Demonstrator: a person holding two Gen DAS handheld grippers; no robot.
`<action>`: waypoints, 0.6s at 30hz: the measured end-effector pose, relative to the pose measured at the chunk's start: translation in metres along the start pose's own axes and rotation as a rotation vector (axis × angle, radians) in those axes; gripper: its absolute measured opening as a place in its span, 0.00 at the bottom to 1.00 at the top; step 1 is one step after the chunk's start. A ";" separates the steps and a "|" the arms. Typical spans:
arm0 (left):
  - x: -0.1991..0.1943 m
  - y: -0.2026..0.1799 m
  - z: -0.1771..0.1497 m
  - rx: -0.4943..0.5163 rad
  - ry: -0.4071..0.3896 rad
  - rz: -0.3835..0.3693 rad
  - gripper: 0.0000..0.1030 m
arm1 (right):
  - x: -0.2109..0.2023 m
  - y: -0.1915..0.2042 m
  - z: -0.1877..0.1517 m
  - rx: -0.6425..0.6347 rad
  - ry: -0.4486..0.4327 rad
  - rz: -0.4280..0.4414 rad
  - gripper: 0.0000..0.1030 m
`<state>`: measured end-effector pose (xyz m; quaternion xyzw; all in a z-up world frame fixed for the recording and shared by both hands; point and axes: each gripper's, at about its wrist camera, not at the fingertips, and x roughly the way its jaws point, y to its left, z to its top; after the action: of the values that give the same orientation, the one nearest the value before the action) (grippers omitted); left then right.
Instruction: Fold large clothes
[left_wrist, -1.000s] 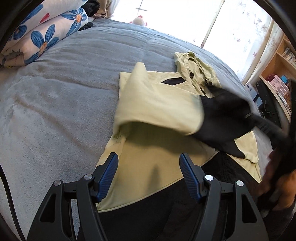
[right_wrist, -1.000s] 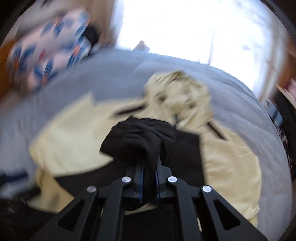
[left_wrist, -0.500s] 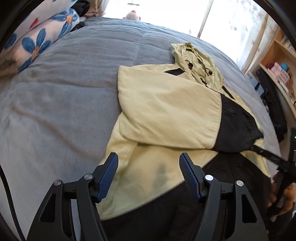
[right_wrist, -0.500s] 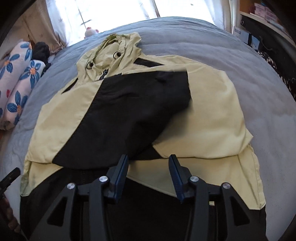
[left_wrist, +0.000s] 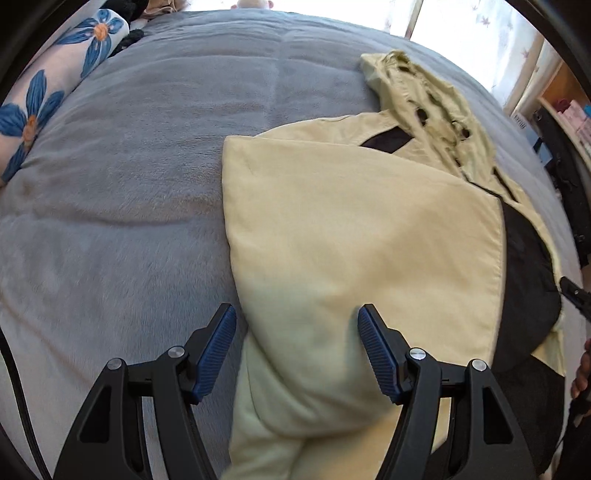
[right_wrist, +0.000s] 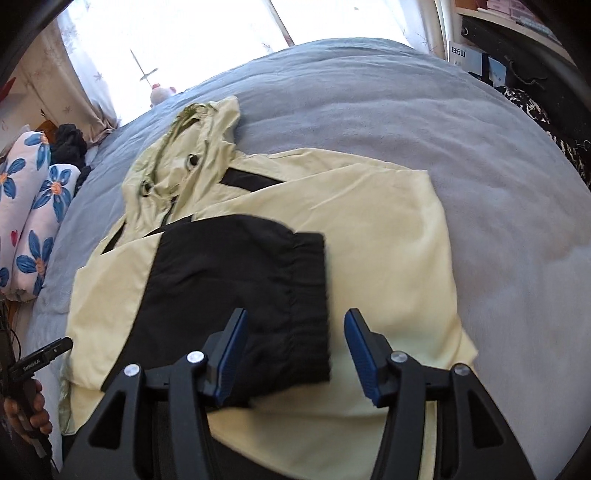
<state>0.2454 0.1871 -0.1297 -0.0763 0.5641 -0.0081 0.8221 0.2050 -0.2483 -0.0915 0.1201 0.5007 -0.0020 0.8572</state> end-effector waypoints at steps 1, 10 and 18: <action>0.005 0.001 0.003 -0.002 0.009 0.004 0.65 | 0.005 -0.002 0.004 0.002 0.007 0.004 0.52; 0.018 0.012 0.023 -0.032 0.011 0.001 0.66 | 0.037 -0.001 0.021 -0.010 0.058 0.022 0.52; 0.022 0.035 0.028 -0.101 0.004 -0.053 0.67 | 0.050 0.006 0.023 -0.025 0.070 0.038 0.52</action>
<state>0.2768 0.2229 -0.1449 -0.1329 0.5632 -0.0017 0.8155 0.2501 -0.2419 -0.1223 0.1187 0.5281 0.0246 0.8405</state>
